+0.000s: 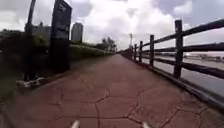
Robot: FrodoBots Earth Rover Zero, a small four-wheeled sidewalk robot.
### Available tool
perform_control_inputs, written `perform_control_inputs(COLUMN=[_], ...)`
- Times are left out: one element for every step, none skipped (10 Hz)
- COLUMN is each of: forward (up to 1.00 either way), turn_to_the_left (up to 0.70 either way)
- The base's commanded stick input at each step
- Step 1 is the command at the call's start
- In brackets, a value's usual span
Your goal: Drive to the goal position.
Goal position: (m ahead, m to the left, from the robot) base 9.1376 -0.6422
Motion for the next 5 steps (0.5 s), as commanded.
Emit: perform_control_inputs(forward=[0.85, 0.85, 0.85, 0.85, 0.85], turn_to_the_left=[-0.23, -0.23, -0.23, -0.23, -0.23])
